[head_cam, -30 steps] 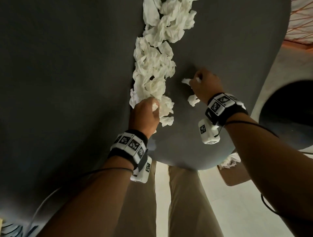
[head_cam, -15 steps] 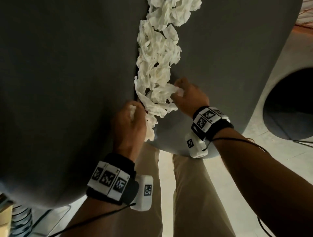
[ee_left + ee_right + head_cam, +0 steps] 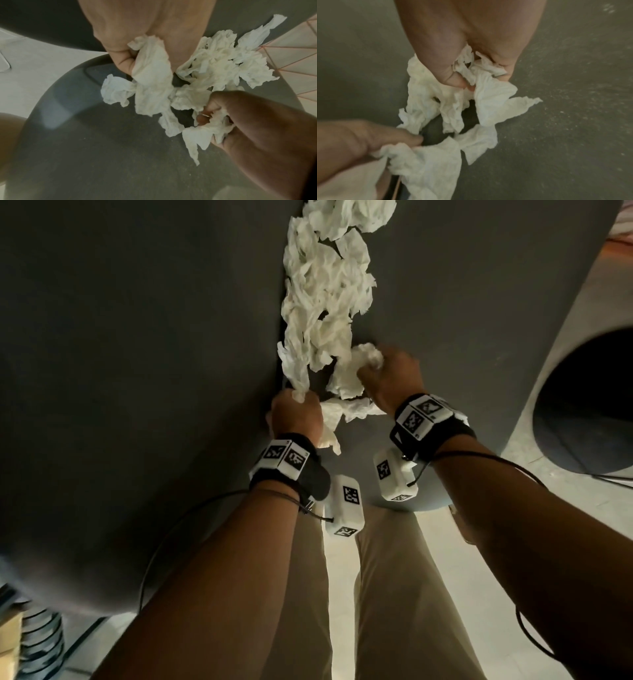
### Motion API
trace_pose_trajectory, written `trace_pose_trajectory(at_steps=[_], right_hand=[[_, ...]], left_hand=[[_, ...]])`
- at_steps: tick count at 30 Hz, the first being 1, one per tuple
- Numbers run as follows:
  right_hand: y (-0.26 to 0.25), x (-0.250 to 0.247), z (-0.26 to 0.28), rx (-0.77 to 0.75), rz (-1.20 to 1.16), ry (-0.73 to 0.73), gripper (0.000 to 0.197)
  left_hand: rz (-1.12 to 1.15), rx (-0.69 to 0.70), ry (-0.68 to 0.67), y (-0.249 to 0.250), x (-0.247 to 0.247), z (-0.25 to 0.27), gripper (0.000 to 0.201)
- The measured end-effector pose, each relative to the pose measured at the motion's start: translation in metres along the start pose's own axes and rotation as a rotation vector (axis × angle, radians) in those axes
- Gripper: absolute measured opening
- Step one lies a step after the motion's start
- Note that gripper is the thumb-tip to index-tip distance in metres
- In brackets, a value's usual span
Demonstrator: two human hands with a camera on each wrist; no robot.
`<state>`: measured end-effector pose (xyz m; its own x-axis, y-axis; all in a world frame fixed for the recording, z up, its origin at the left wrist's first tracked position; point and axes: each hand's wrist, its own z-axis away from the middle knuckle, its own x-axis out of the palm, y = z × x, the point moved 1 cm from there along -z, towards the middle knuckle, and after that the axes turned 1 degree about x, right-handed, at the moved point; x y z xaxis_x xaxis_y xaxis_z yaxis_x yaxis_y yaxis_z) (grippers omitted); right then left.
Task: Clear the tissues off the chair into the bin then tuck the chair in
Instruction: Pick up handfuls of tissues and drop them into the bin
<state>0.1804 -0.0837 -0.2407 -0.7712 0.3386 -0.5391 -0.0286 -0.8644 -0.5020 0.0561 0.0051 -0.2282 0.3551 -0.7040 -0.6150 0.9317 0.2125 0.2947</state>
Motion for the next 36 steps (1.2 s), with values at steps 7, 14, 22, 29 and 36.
trace_pose_trajectory(at_steps=[7,14,22,29,36], right_hand=[[0.019,-0.030,0.008,0.075,-0.335,0.173,0.022],[0.031,-0.047,0.017,0.157,-0.398,0.177,0.024],[0.047,-0.041,0.019,0.167,-0.174,0.243,0.010],[0.036,-0.012,0.015,-0.047,-0.129,0.064,0.027],[0.027,0.004,0.008,-0.044,0.240,-0.023,0.045]], left_hand=[[0.228,0.208,0.068,0.015,-0.037,0.043,0.029],[0.219,0.253,0.167,-0.013,-0.061,0.056,0.010],[-0.101,0.265,-0.134,-0.005,-0.013,0.031,0.023],[-0.474,0.401,-0.142,-0.006,0.016,0.010,0.031],[-0.324,0.438,-0.177,-0.009,-0.006,0.017,0.014]])
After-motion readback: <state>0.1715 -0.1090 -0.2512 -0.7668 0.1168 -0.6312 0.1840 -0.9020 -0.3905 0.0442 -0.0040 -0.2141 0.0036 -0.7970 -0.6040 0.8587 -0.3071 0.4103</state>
